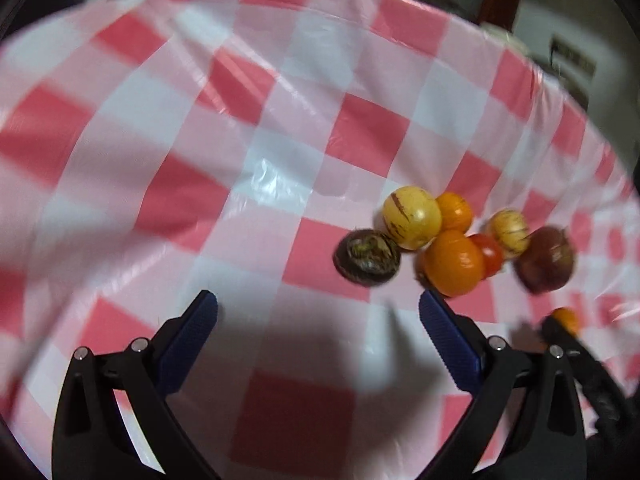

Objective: Organize fruits
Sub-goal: 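Grasp a mandarin orange with the right tool while the left tool grasps a dark brown fruit, then carry the mandarin and dark brown fruit with both tools over the white box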

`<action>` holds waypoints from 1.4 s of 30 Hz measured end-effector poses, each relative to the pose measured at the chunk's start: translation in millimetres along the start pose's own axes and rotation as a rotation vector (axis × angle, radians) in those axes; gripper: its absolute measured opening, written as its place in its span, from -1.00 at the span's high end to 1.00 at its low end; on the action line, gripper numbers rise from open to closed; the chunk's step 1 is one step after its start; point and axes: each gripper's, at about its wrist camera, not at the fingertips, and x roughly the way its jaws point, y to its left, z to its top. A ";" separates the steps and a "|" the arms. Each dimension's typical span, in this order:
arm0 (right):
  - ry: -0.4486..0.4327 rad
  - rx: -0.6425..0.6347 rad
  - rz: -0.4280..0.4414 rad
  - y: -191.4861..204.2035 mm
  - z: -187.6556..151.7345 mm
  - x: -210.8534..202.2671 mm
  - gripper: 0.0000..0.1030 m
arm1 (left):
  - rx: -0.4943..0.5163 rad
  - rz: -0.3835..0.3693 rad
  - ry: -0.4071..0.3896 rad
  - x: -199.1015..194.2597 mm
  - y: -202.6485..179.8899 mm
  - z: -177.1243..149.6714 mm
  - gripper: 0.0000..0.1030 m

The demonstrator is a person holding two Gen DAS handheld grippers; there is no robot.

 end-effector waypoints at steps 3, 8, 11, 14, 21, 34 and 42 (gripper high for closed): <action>-0.008 0.008 0.023 -0.6 -4.6 0.5 0.20 | 0.054 0.013 0.046 17.6 -12.6 9.0 -0.69; -0.006 0.005 0.039 1.8 -5.0 -1.1 0.20 | 0.114 0.051 0.065 38.0 -27.9 22.5 -0.52; -0.004 0.005 0.043 1.3 -4.7 -0.2 0.20 | 0.141 0.054 0.074 47.5 -32.3 28.6 -0.36; 0.001 0.001 0.044 1.8 -5.4 0.3 0.20 | 0.170 0.037 0.057 45.4 -36.3 26.7 -0.03; 0.000 0.007 0.055 0.3 -5.0 0.8 0.20 | 0.180 0.036 -0.024 15.9 -36.1 10.7 0.17; -0.003 0.008 0.060 -0.2 -5.4 -0.1 0.20 | 0.108 -0.061 -0.135 -81.0 -4.3 -70.0 0.17; 0.006 0.010 0.064 0.1 -4.2 0.6 0.20 | 0.110 -0.060 -0.142 -71.6 -15.2 -64.8 0.17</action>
